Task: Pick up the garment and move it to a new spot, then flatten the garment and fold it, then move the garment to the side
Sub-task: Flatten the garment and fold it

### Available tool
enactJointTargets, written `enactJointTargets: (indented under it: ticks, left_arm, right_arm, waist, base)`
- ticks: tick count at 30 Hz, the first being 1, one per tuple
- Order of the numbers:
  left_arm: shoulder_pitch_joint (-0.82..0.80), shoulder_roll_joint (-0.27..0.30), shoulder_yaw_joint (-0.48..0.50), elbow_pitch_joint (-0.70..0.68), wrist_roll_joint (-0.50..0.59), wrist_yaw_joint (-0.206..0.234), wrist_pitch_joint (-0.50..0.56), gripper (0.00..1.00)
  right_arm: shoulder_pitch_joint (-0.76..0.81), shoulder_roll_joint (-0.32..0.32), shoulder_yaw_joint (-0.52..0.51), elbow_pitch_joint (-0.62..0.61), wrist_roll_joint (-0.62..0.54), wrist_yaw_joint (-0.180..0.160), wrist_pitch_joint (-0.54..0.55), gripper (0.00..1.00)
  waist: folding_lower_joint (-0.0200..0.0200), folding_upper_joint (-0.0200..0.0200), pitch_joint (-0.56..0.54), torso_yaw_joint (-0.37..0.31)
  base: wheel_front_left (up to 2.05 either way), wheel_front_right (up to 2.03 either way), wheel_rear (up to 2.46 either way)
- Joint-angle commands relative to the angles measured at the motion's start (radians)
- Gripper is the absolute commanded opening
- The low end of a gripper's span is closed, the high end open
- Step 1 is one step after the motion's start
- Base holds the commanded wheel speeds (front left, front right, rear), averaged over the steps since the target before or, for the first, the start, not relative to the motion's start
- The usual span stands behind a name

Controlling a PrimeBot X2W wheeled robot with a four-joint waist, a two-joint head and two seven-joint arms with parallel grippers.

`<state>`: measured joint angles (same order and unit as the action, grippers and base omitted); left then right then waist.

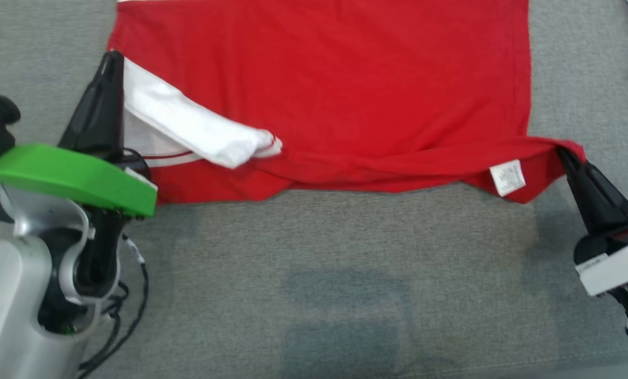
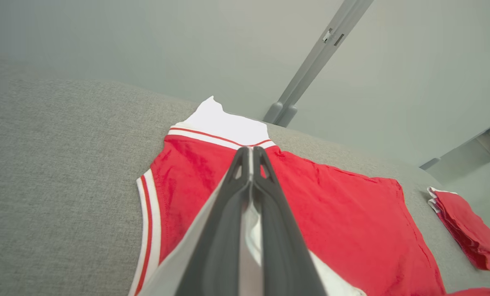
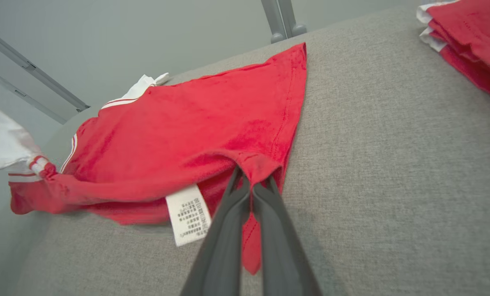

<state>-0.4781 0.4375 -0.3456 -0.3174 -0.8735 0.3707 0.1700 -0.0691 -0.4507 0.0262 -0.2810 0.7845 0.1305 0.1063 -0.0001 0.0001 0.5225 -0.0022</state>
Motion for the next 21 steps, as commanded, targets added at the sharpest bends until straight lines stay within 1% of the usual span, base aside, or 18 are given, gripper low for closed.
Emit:
enactJointTargets:
  ticks: [1, 7, 10, 14, 17, 18, 19, 20, 21]
  left_arm:
    - [-0.042, 0.023, 0.010, 0.020, 0.008, 0.002, 0.014, 0.00]
    - [-0.154, 0.041, 0.015, 0.135, 0.004, -0.016, 0.060, 0.00]
    - [-0.202, 0.043, 0.004, 0.203, 0.007, -0.029, 0.084, 0.00]
    - [-0.241, 0.040, -0.010, 0.286, 0.000, -0.047, 0.105, 0.00]
    - [-0.252, 0.043, -0.017, 0.316, -0.002, -0.058, 0.112, 0.00]
    - [-0.254, 0.046, -0.018, 0.330, -0.003, -0.061, 0.117, 0.07]
    - [-0.255, 0.048, -0.020, 0.345, -0.005, -0.064, 0.121, 0.37]
    - [-0.256, 0.049, -0.020, 0.356, -0.009, -0.066, 0.127, 0.82]
    - [-0.256, 0.050, -0.015, 0.367, -0.018, -0.064, 0.133, 1.00]
  right_arm:
    - [-0.046, 0.004, 0.020, -0.007, 0.014, 0.000, 0.014, 0.00]
    - [-0.179, 0.014, 0.081, 0.013, 0.046, 0.000, 0.100, 0.00]
    - [-0.234, 0.012, 0.102, 0.034, 0.029, 0.000, 0.140, 0.00]
    - [-0.289, 0.026, 0.119, 0.067, 0.020, 0.000, 0.175, 0.00]
    - [-0.317, 0.035, 0.131, 0.084, 0.021, 0.000, 0.183, 0.00]
    - [-0.330, 0.038, 0.137, 0.094, 0.015, 0.000, 0.187, 0.00]
    - [-0.340, 0.040, 0.147, 0.106, 0.012, 0.000, 0.192, 0.00]
    - [-0.350, 0.045, 0.153, 0.120, 0.010, 0.000, 0.193, 0.00]
    - [-0.361, 0.048, 0.158, 0.134, 0.004, 0.000, 0.195, 0.26]
  waist:
    - [0.0001, -0.0001, 0.051, -0.065]
    - [0.0001, -0.0001, 0.069, -0.086]
    - [0.0001, -0.0001, 0.072, -0.090]
    - [0.0001, -0.0001, 0.073, -0.097]
    - [0.0001, -0.0001, 0.071, -0.100]
    - [0.0001, -0.0001, 0.069, -0.101]
    - [0.0001, -0.0001, 0.066, -0.100]
    - [0.0001, -0.0001, 0.063, -0.098]
    - [0.0001, -0.0001, 0.060, -0.096]
  base:
    - [0.00, 0.00, 0.00]
    - [0.00, 0.00, 0.00]
    - [0.00, 0.00, 0.00]
    - [0.00, 0.00, 0.00]
    - [0.00, 0.00, 0.00]
    - [0.00, 0.00, 0.00]
    - [0.00, 0.00, 0.00]
    - [0.00, 0.00, 0.00]
    - [0.00, 0.00, 0.00]
